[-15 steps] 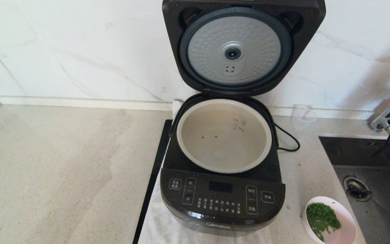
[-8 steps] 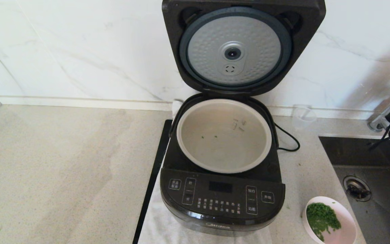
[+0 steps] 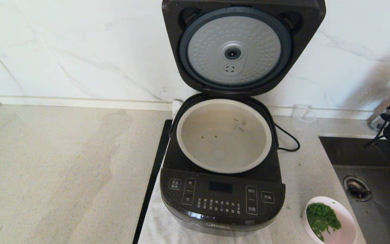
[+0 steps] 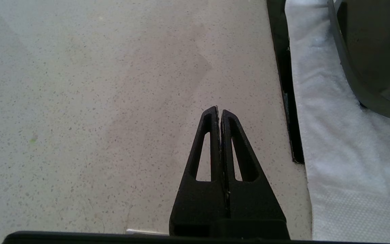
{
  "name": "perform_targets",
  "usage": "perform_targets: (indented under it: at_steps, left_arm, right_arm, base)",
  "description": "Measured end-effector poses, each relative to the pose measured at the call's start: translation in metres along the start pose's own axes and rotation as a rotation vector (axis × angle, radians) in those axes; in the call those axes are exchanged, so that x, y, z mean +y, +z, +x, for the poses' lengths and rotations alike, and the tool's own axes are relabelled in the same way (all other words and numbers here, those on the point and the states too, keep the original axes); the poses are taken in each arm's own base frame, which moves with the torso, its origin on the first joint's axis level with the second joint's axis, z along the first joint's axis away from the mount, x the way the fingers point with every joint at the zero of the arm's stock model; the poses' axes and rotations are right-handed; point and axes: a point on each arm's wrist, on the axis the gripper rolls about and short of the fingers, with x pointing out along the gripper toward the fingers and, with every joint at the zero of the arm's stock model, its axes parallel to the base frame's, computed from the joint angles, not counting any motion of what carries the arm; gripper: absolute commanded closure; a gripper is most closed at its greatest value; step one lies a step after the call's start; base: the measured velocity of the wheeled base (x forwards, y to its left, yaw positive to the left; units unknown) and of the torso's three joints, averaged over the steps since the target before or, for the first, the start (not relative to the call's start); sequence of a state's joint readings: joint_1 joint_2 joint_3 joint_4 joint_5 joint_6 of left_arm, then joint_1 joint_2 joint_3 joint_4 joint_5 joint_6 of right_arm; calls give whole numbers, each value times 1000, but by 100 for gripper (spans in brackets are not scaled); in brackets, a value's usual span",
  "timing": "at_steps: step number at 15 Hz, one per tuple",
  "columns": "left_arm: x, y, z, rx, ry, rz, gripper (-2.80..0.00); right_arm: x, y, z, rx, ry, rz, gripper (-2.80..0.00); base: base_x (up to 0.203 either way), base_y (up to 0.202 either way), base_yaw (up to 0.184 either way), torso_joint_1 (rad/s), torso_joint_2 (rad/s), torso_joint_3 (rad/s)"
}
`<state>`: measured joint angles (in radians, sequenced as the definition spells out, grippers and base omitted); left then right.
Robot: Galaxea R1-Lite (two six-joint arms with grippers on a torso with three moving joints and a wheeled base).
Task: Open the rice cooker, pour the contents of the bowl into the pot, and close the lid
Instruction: Turn on the tap
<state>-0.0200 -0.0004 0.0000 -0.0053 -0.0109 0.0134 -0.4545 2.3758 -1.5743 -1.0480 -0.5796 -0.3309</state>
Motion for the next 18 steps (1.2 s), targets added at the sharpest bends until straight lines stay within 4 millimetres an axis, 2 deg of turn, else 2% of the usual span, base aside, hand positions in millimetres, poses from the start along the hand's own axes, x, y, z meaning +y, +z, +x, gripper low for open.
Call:
perform_targets:
  at_steps: [12, 18]
  left_arm:
    - [0, 0, 0, 0, 0, 0, 0]
    - [0, 0, 0, 0, 0, 0, 0]
  right_arm:
    - [12, -10, 17, 4, -12, -21, 0]
    - [12, -19, 18, 48, -46, -45, 0]
  base:
    - [0, 0, 0, 0, 0, 0]
    - [0, 0, 0, 0, 0, 0]
